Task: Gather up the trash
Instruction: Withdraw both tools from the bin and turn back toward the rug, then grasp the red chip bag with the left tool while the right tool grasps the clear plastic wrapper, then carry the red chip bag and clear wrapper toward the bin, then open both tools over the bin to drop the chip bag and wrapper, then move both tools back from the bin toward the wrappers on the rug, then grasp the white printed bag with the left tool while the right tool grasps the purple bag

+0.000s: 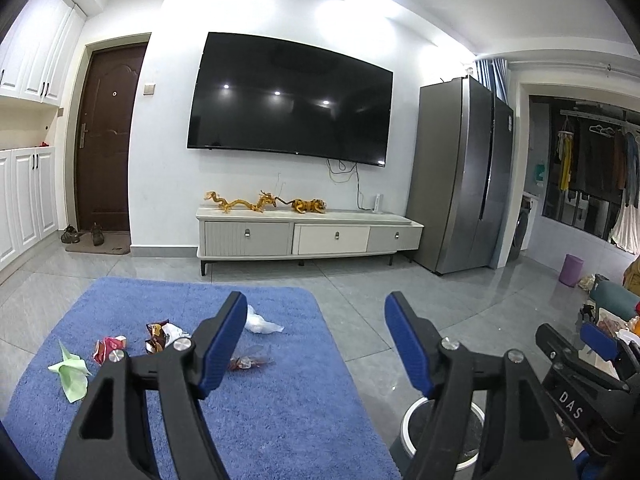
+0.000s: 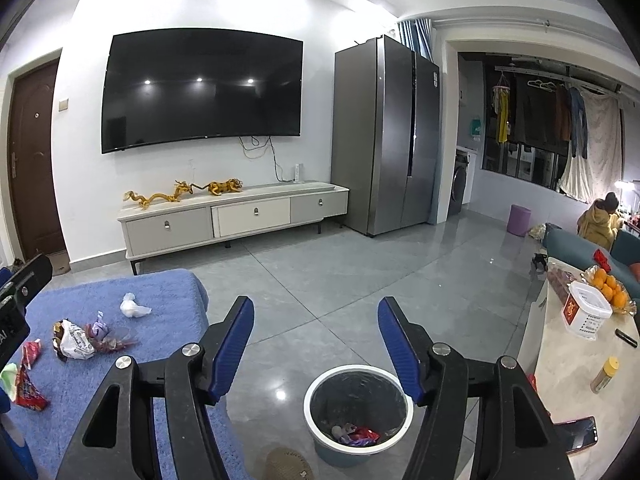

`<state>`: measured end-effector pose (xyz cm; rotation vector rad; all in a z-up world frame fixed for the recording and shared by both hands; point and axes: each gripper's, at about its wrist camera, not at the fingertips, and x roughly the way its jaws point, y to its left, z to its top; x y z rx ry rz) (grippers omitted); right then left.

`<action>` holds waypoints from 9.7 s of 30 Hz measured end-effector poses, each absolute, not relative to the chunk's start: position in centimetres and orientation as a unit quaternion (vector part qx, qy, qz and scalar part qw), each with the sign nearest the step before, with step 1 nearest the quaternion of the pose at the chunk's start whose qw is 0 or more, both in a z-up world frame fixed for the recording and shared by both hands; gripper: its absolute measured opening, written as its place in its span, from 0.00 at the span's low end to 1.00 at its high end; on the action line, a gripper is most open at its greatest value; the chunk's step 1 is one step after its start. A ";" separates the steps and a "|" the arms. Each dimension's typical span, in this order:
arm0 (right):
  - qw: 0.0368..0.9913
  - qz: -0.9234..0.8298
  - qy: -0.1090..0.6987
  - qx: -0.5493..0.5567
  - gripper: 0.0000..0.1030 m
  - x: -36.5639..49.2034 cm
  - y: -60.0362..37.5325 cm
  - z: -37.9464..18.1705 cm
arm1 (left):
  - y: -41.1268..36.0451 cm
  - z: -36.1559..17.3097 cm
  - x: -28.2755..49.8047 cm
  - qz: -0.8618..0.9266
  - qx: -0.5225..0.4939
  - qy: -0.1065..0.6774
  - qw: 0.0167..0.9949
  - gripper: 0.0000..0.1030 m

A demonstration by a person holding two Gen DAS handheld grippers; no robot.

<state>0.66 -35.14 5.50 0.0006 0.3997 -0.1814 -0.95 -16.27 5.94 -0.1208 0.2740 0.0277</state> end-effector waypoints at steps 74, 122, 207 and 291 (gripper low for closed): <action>0.951 0.050 0.300 -0.057 0.64 11.6 -25.2 -2.7 | 6.6 -4.8 -0.3 0.073 -0.062 0.248 0.964 0.78; 0.915 0.271 0.297 0.029 0.10 13.1 -17.8 -1.7 | 6.1 -6.8 1.4 -0.028 -0.100 0.328 0.939 0.22; 0.811 -0.100 0.454 0.354 0.42 18.0 -60.6 -21.2 | -45.1 -20.3 31.3 -0.271 -0.007 0.550 0.790 0.49; 0.836 0.282 0.459 0.100 0.37 26.8 -8.9 -12.2 | 7.6 -14.3 19.2 -0.065 -0.160 0.403 0.899 0.29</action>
